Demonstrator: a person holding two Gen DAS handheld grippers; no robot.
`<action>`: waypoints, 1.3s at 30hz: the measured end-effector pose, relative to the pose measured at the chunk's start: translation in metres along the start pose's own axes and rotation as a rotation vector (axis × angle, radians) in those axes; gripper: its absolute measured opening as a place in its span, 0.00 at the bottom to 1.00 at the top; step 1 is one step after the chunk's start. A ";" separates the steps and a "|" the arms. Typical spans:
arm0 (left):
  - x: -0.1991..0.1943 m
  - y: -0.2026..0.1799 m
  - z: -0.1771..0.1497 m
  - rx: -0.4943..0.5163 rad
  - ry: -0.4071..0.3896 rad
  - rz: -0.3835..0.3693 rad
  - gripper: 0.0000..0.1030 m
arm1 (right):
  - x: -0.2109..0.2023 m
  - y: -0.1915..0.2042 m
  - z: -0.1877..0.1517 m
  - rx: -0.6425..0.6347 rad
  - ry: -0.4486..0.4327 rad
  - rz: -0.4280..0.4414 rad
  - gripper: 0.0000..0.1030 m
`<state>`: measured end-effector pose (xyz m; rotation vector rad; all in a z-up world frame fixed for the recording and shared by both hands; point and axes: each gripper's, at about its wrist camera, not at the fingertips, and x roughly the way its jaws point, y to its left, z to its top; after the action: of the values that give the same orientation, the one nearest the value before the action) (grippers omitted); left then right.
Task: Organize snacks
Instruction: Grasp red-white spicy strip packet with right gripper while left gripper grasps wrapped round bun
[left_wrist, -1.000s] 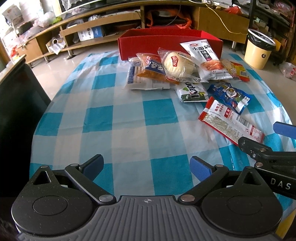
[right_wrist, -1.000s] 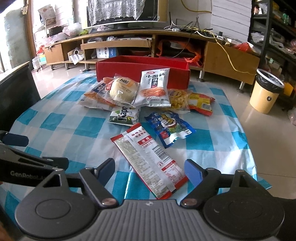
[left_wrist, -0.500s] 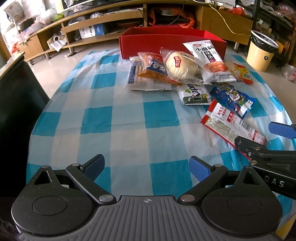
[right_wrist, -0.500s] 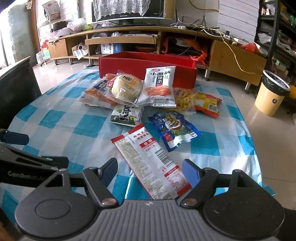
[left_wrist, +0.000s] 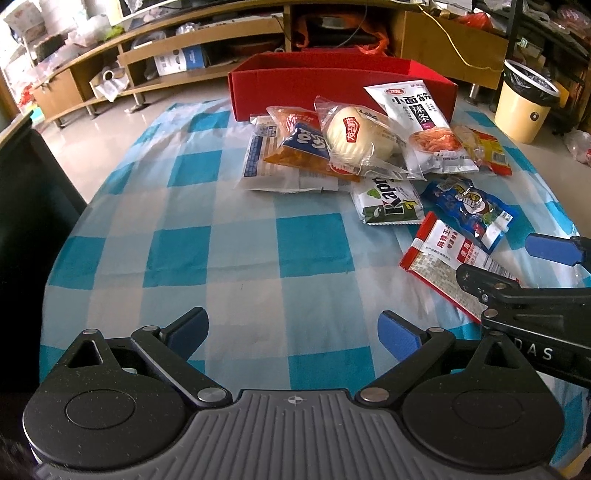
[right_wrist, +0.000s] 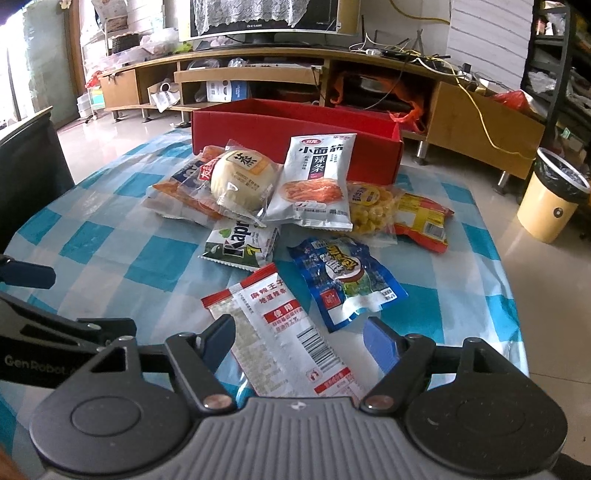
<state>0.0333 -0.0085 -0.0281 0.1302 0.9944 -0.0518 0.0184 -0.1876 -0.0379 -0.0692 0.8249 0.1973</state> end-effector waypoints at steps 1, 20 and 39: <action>0.001 0.000 0.001 -0.001 0.001 -0.001 0.97 | 0.001 -0.001 0.001 0.001 0.002 0.001 0.71; 0.016 0.018 0.007 -0.061 0.049 -0.010 0.98 | 0.019 -0.007 0.001 -0.035 0.045 0.055 0.71; 0.020 0.020 0.026 -0.077 0.040 -0.067 0.98 | 0.041 -0.014 0.026 -0.111 0.219 0.268 0.46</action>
<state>0.0673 0.0082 -0.0290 0.0272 1.0397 -0.0719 0.0673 -0.1917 -0.0507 -0.0853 1.0410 0.4946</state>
